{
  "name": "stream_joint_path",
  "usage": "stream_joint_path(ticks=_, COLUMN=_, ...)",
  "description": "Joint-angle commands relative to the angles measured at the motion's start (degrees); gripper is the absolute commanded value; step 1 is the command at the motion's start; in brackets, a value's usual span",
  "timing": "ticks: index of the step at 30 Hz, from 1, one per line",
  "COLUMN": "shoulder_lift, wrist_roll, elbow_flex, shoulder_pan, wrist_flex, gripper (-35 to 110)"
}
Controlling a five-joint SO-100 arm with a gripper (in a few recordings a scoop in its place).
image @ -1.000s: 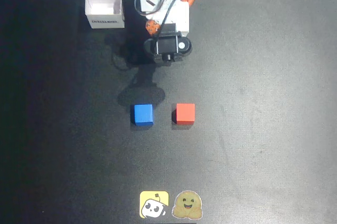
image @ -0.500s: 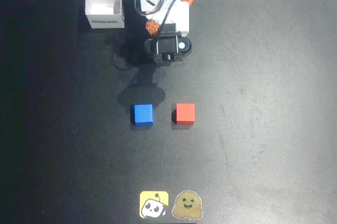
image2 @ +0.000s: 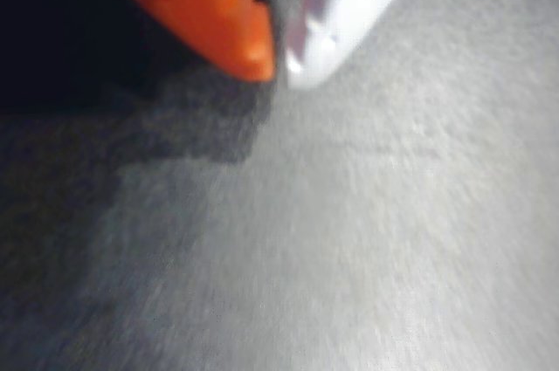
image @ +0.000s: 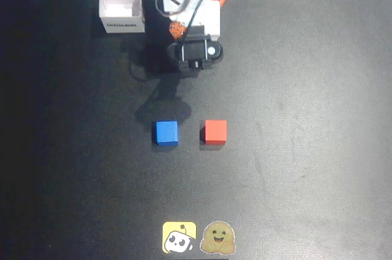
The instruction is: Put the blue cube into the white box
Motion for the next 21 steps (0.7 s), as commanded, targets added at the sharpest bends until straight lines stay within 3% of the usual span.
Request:
stream_joint_path(ticks=1, shoulder_lift=-8.1, wrist_roll=-0.4, elbow_flex=-7.4, shoulder_pan=0.0, wrist_flex=-0.9, gripper=0)
stream_joint_path(ticks=21, shoulder_lift=-72.9, wrist_roll=-4.1, elbow_flex=-55.2, shoulder_pan=9.1, wrist_flex=-5.2, gripper=0)
